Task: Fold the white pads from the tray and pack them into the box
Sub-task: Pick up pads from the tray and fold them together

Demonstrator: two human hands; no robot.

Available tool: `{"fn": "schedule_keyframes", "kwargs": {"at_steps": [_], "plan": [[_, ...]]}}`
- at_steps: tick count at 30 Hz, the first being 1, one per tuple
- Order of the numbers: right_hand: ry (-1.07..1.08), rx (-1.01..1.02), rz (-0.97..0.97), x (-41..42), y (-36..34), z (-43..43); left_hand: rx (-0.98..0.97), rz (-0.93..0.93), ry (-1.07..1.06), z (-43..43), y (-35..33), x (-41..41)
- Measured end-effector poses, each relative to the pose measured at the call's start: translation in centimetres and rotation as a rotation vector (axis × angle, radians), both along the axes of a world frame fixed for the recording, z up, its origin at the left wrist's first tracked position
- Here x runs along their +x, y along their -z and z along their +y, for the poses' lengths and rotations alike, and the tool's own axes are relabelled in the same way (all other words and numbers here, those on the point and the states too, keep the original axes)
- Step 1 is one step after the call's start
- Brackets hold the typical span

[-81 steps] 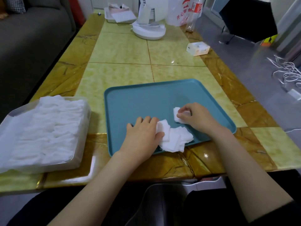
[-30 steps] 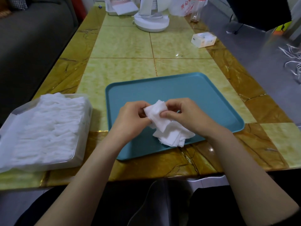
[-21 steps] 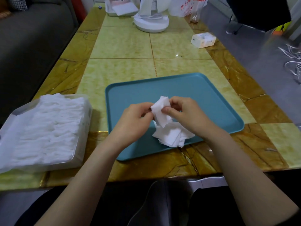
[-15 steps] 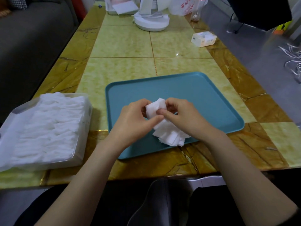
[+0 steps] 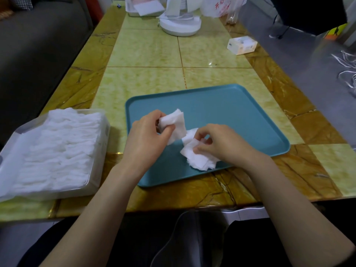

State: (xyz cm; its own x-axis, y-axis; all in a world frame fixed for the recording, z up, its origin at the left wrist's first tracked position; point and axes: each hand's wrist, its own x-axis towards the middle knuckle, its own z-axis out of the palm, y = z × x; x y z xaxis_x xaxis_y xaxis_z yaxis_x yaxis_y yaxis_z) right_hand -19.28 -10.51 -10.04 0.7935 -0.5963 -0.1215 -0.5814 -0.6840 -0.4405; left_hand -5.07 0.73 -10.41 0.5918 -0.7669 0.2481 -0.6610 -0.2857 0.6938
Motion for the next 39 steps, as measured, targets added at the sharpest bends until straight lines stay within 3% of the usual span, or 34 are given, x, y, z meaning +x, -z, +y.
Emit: {"fn": "schedule_keyframes", "kwargs": {"at_steps": [9, 12, 16, 21, 25, 32, 39], "plan": [[0.191, -0.092, -0.401, 0.5, 0.5, -0.9, 0.022, 0.025, -0.076, 0.2, -0.1, 0.4], [0.274, -0.007, -0.578, 0.5, 0.0, -0.8, 0.012, 0.039, -0.108, 0.2, -0.3, 0.7], [0.299, 0.203, -0.676, 0.7, -0.6, -0.5, 0.017, 0.068, -0.085, 0.2, -0.2, 0.5], [0.216, 0.340, -0.730, 1.4, -0.6, 0.4, 0.062, 0.199, 0.022, -0.3, -0.1, -0.8], [0.209, 0.275, -0.731, 1.5, -0.3, 0.6, 0.024, 0.448, 0.111, -0.5, -0.1, -1.3], [0.196, 0.186, -0.701, 1.5, -0.2, 0.6, -0.019, 0.641, 0.115, -0.6, -0.9, -1.7], [0.196, 0.204, -0.724, 1.4, -0.4, 1.0, -0.053, 0.574, 0.102, -0.6, -0.3, -1.6]]}}
